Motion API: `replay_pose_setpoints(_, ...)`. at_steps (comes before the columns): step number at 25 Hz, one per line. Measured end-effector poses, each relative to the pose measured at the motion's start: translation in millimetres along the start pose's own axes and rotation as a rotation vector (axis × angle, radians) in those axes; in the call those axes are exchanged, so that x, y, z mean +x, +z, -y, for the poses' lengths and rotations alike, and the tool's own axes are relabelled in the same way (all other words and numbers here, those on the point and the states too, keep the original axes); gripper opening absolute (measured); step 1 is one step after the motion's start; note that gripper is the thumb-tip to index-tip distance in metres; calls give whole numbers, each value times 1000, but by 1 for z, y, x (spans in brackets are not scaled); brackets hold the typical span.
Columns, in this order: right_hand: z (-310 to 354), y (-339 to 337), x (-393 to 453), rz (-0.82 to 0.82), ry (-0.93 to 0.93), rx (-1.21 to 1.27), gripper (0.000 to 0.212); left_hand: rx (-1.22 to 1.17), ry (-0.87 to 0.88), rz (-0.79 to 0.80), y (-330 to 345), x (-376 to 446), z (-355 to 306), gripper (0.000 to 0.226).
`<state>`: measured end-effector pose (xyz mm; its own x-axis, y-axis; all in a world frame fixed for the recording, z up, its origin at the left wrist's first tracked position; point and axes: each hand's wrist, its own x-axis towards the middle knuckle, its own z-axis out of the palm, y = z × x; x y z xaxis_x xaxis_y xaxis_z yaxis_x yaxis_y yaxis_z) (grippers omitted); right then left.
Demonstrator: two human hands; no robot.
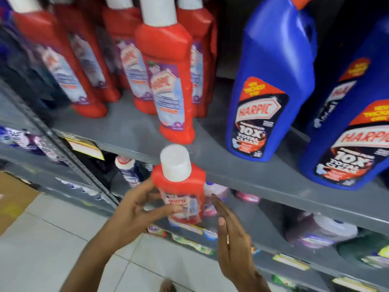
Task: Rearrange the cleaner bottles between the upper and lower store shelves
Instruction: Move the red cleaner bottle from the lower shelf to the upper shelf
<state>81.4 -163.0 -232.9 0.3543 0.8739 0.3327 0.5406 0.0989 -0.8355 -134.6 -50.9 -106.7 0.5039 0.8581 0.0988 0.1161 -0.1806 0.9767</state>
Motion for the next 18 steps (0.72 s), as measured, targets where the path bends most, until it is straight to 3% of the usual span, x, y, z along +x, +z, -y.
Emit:
replay_pose_setpoints(3, 62, 22, 34, -60, -224, 98, 43, 24, 180, -75, -48, 9, -43, 34)
replay_pose_setpoints(6, 110, 35, 71, -92, -374, 15, 43, 30, 294, -108, -93, 28, -66, 39)
replay_pose_setpoints(12, 160, 60, 123, 78, -358, -421, 45, 141, 388, -25, -163, 71, -85, 46)
replay_pose_setpoints(18, 168, 99, 118, 42, -323, -713, 50, 207, 302, 1, -194, 109, -81, 53)
